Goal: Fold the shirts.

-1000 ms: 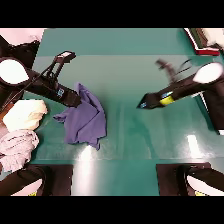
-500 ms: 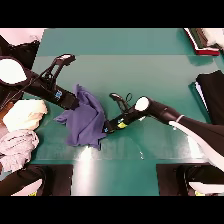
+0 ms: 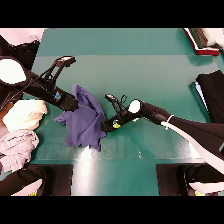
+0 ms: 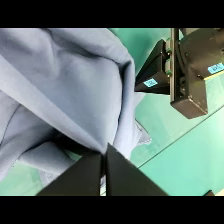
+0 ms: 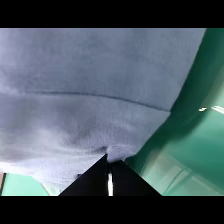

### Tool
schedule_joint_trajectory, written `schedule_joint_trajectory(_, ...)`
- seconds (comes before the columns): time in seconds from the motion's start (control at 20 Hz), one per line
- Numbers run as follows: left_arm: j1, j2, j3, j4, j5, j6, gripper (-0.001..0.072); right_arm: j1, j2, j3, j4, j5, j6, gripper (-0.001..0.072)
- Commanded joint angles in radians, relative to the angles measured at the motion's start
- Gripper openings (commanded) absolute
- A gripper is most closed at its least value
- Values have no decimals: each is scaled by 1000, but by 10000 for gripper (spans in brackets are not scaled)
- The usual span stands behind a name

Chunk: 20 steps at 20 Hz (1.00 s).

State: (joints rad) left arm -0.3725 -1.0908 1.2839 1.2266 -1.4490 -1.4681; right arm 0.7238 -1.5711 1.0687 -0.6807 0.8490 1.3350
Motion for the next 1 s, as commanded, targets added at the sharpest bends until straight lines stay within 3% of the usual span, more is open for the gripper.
schedule_joint_trajectory(0.0,0,0,1,0,-3,2,32,-22,29,2,-32,17,-1,16)
schedule_joint_trajectory(0.35,1,1,184,90,-69,13,32,-293,408,3,-422,245,97,15)
schedule_joint_trajectory(0.6,0,1,364,2,-46,13,32,-546,655,43,-418,261,98,15)
schedule_joint_trajectory(0.95,0,1,504,-147,-104,31,32,-677,819,263,-422,315,97,15)
